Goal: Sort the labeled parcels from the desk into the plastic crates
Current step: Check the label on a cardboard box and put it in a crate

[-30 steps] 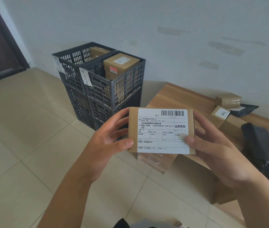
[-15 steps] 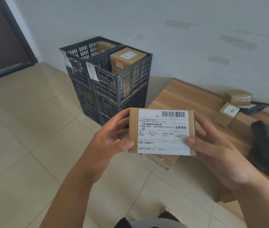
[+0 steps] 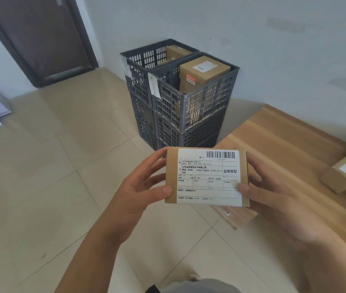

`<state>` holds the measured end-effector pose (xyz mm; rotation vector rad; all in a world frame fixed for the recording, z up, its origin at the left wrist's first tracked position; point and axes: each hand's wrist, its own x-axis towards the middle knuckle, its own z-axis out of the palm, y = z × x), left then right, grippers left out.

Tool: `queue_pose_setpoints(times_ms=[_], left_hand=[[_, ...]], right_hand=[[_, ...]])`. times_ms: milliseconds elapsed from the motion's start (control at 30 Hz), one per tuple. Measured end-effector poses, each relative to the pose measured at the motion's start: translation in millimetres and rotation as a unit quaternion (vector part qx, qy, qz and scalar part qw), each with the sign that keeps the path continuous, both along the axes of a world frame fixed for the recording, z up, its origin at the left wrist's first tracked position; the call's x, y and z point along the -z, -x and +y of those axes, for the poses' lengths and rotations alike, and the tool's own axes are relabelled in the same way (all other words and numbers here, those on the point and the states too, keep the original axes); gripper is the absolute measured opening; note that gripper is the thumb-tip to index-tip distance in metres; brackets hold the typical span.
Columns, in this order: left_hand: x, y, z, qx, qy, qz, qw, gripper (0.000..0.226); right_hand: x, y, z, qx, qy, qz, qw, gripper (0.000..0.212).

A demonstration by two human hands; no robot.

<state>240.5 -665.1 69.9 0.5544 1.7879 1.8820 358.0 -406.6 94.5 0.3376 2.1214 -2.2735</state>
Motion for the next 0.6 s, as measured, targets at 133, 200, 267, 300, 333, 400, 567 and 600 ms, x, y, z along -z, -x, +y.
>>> queue_pose_setpoints(times_ms=[133, 200, 267, 300, 333, 400, 567, 600], left_hand=[[-2, 4, 2, -0.055, 0.023, -0.019, 0.998, 0.074], [2, 6, 3, -0.081, 0.027, -0.033, 0.996, 0.074], [8, 6, 4, -0.106, 0.032, -0.048, 0.993, 0.072], [12, 5, 4, -0.119, 0.035, -0.057, 0.991, 0.073], [15, 5, 4, -0.131, 0.036, -0.066, 0.989, 0.074], [21, 10, 1, -0.149, 0.038, -0.081, 0.985, 0.076], [28, 52, -15, -0.171, 0.047, -0.09, 0.98, 0.08], [29, 64, -19, -0.17, 0.046, -0.09, 0.98, 0.079]], right_hand=[[16, 24, 16, -0.032, 0.017, -0.032, 0.999, 0.049], [17, 40, 21, -0.076, 0.026, -0.034, 0.996, 0.058], [20, 58, 22, -0.103, 0.03, -0.033, 0.994, 0.06], [23, 67, 21, -0.108, 0.039, -0.034, 0.993, 0.06], [28, 75, 20, -0.11, 0.05, -0.038, 0.992, 0.062], [36, 92, 15, -0.114, 0.063, -0.05, 0.99, 0.066], [41, 147, 2, -0.138, 0.06, -0.058, 0.987, 0.063], [40, 161, -2, -0.141, 0.051, -0.06, 0.987, 0.063]])
